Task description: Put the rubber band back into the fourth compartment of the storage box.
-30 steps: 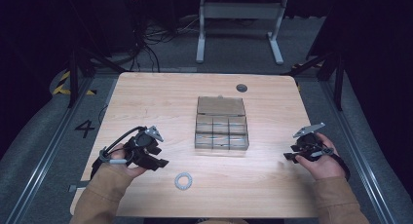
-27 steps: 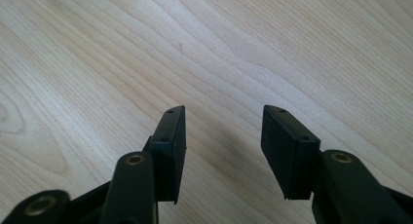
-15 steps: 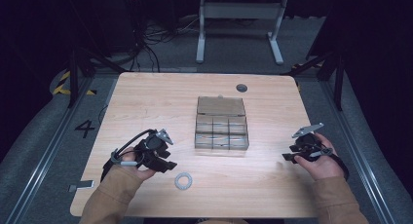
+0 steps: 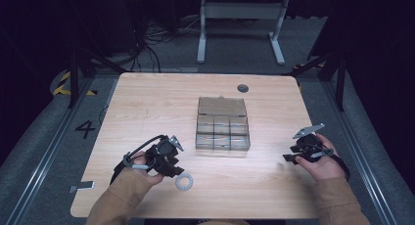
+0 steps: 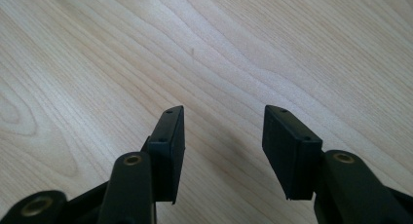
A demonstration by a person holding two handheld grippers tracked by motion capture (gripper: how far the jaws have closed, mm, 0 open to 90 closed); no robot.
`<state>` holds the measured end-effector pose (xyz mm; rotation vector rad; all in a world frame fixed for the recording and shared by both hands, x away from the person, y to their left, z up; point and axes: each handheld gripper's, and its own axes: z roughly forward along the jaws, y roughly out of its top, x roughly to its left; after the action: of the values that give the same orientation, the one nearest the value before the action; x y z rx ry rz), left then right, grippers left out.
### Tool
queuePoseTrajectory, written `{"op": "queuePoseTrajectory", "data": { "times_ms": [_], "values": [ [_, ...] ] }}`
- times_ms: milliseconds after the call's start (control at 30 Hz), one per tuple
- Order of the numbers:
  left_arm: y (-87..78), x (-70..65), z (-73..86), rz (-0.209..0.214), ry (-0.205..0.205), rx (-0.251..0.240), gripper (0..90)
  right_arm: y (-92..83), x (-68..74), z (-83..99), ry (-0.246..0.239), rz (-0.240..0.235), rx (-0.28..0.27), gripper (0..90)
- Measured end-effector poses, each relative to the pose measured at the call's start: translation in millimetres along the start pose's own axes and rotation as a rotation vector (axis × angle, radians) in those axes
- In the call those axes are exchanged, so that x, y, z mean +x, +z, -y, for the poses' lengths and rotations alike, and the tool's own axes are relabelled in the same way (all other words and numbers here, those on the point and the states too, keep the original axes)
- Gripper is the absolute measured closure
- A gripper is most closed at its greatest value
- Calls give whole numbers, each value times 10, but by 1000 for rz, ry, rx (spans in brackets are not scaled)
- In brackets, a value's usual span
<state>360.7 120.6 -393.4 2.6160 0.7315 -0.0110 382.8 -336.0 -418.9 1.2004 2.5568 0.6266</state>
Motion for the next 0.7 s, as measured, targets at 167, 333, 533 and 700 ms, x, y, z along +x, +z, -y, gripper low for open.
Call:
{"op": "queuePoseTrajectory", "data": {
  "times_ms": [167, 333, 533, 700],
  "values": [
    [107, -47, -36, 7, 21, 21, 616, 7, 6, -1, -5, -3, 3, 518],
    [227, -63, -56, -6, 29, 68, 627, 7, 6, 0, -7, -6, 3, 519],
    [318, -67, -58, -23, 35, 93, 621, 15, 7, 0, -9, -7, 4, 518],
    [348, -69, -57, -33, 41, 107, 624, 23, 15, -3, -12, -11, 7, 516]
  ]
}}
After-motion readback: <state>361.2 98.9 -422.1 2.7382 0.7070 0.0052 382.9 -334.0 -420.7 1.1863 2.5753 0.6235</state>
